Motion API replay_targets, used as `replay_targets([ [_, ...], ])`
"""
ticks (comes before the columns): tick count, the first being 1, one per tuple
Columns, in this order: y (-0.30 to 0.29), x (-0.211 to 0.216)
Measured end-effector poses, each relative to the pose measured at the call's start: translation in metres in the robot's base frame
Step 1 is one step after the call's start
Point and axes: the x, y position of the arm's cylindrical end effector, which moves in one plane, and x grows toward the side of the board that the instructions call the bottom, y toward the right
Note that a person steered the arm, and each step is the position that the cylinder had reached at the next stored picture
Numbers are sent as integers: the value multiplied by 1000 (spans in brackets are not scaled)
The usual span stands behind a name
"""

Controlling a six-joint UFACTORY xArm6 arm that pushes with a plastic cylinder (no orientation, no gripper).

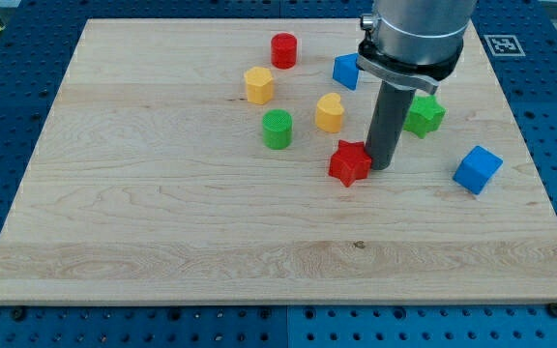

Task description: Move the blue cube slightly up and left

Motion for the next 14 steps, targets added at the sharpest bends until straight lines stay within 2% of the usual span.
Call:
replay_targets([
  [1, 5, 2],
  [3, 107, 42],
  [4, 138, 73],
  [5, 158, 76],
  [8, 135, 53],
  [11, 140, 48],
  [14, 147, 24],
])
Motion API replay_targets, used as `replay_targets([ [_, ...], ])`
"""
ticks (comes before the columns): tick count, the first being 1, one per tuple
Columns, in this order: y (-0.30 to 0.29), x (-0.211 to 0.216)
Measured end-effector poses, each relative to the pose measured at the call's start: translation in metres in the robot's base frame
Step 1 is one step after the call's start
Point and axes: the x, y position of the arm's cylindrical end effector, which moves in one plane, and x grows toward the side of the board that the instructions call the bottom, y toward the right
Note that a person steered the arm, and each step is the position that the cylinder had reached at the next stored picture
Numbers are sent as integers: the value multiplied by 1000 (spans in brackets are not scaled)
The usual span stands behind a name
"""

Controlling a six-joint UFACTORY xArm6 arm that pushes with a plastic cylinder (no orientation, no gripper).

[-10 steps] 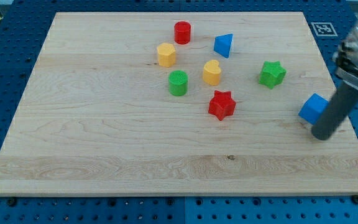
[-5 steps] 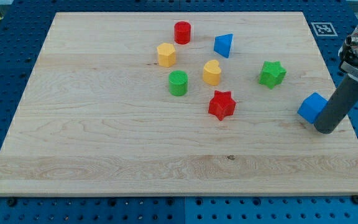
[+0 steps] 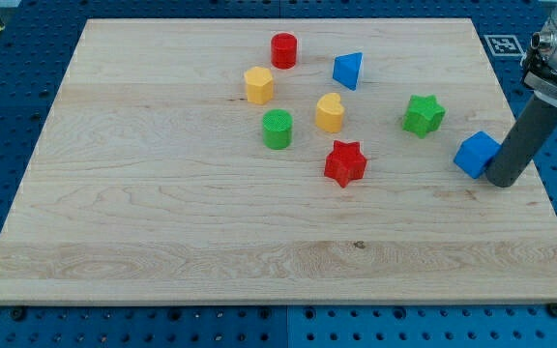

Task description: Move the blue cube slightly up and left

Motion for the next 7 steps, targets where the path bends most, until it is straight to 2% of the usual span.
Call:
replay_targets([
  [1, 29, -6],
  [2, 43, -33],
  [3, 43, -37],
  [5, 24, -25],
  [7, -27, -25],
])
